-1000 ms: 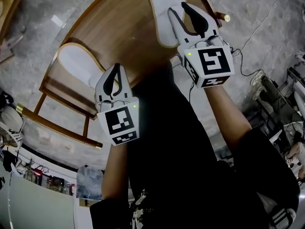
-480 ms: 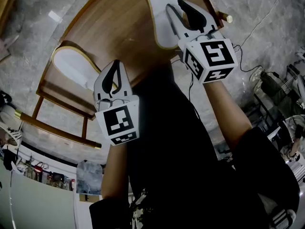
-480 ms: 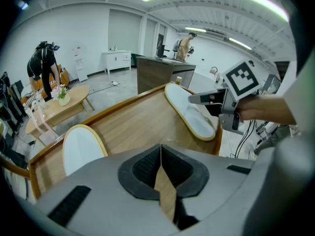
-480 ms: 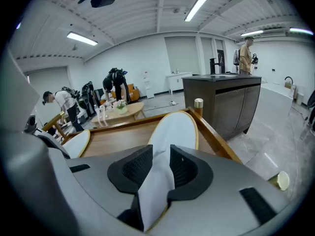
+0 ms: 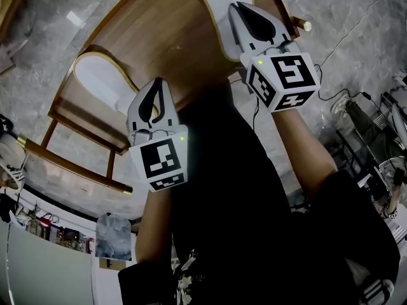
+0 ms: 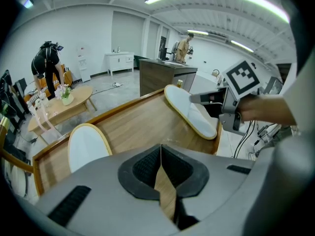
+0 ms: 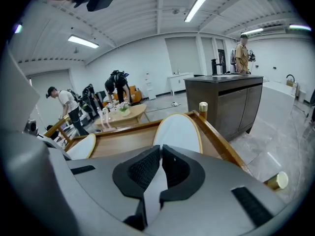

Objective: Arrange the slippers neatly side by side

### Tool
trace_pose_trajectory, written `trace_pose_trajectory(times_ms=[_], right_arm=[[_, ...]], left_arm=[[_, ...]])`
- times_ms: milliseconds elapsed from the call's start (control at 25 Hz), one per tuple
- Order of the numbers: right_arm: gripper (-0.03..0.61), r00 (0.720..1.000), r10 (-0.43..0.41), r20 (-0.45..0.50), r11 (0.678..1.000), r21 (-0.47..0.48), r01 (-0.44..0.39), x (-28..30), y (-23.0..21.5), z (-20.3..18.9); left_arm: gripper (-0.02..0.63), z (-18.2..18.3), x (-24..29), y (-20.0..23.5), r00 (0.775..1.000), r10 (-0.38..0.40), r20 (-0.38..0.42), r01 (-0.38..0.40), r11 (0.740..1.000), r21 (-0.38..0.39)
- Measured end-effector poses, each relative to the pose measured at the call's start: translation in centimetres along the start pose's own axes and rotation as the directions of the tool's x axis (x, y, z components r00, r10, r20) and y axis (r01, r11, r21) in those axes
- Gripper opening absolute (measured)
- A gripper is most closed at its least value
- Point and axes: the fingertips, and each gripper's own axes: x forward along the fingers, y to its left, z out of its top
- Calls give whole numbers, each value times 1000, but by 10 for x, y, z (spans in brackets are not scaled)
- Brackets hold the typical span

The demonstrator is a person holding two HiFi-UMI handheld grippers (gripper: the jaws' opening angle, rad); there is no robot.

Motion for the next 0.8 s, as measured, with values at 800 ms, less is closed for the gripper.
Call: trace_pose_trajectory(times_ms=[800], right_arm=[[11,996,90,14,993,-77,-89,-24,63,14]], left_arm=[[6,-21,-31,14,997,51,51,-48,997,-65]])
